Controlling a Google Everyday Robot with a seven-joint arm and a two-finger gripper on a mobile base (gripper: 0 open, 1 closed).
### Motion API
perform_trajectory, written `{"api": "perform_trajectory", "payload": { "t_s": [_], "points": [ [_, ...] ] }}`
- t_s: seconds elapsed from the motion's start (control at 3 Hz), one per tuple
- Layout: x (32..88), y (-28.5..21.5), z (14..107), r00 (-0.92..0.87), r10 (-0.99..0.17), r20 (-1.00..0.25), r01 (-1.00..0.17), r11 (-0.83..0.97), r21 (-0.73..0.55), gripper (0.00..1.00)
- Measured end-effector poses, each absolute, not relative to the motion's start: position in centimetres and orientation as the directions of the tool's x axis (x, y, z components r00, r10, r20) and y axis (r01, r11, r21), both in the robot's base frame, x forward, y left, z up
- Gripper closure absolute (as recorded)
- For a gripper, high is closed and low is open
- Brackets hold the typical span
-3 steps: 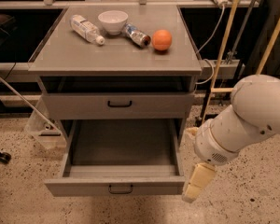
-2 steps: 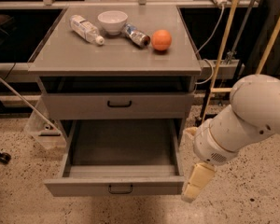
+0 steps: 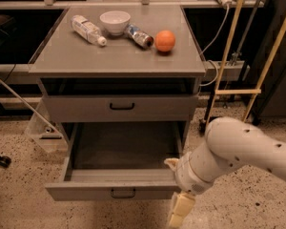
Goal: Close middle drawer
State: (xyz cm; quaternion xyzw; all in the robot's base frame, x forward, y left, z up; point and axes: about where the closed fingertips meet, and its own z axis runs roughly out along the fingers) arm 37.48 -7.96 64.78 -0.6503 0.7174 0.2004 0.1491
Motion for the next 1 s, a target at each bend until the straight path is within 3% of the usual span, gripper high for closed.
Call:
{"api": "perform_trajectory", "payload": {
  "t_s": [1.0],
  "points": [
    [35.5, -7.6, 48.2, -0.295, -0.818, -0.494, -0.952, 0.205, 0.229, 0.0]
  ]
}}
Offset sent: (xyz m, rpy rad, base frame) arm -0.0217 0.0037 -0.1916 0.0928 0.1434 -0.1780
